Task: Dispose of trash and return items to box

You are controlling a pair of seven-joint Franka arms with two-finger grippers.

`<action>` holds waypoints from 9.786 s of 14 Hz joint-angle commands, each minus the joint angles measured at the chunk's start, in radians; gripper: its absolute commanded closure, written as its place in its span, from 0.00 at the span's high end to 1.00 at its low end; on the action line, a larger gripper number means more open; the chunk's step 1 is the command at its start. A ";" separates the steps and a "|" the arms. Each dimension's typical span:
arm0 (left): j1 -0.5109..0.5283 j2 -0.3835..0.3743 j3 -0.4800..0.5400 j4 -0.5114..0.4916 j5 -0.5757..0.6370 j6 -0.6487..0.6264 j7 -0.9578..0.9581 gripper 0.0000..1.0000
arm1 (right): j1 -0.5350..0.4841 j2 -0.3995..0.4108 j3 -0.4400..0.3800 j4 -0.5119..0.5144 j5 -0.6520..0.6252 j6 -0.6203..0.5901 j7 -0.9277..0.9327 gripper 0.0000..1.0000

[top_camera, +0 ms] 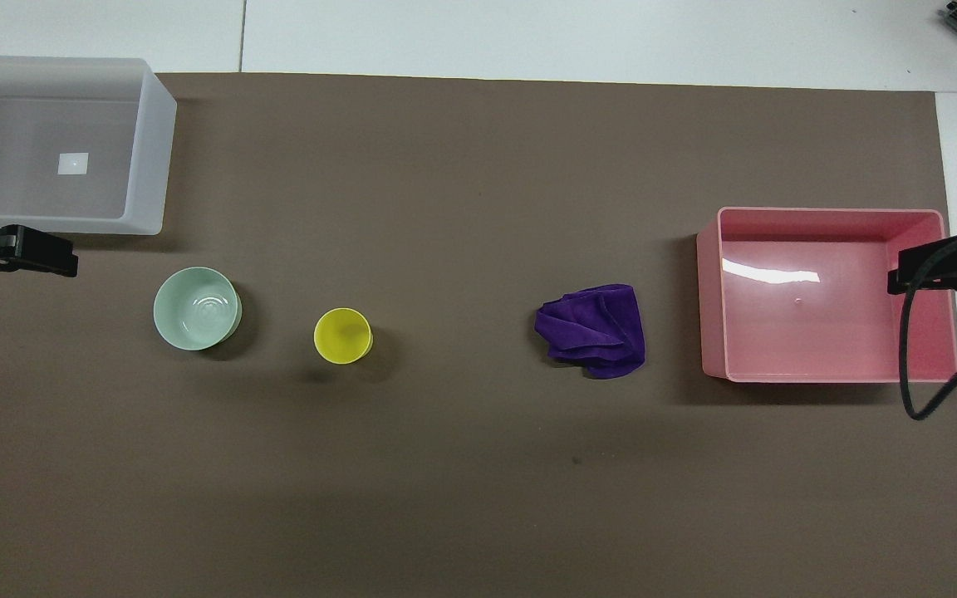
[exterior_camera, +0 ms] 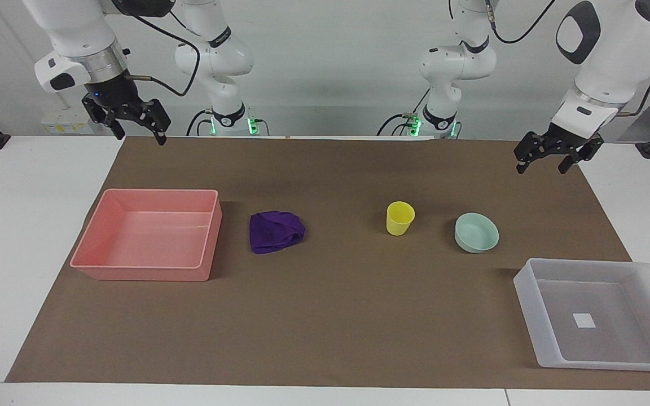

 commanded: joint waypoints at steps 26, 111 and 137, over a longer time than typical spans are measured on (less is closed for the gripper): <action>0.011 -0.015 -0.003 -0.360 0.018 0.458 -0.010 1.00 | -0.005 -0.057 0.004 -0.105 -0.001 0.029 -0.022 1.00; -0.211 0.137 0.005 -0.322 0.032 0.607 -0.250 1.00 | 0.440 0.114 0.008 -0.207 0.015 0.410 0.449 0.00; -0.385 0.051 0.002 -0.608 0.031 0.825 -0.431 0.03 | -0.073 -0.050 -0.001 -0.355 -0.010 0.412 -0.272 0.00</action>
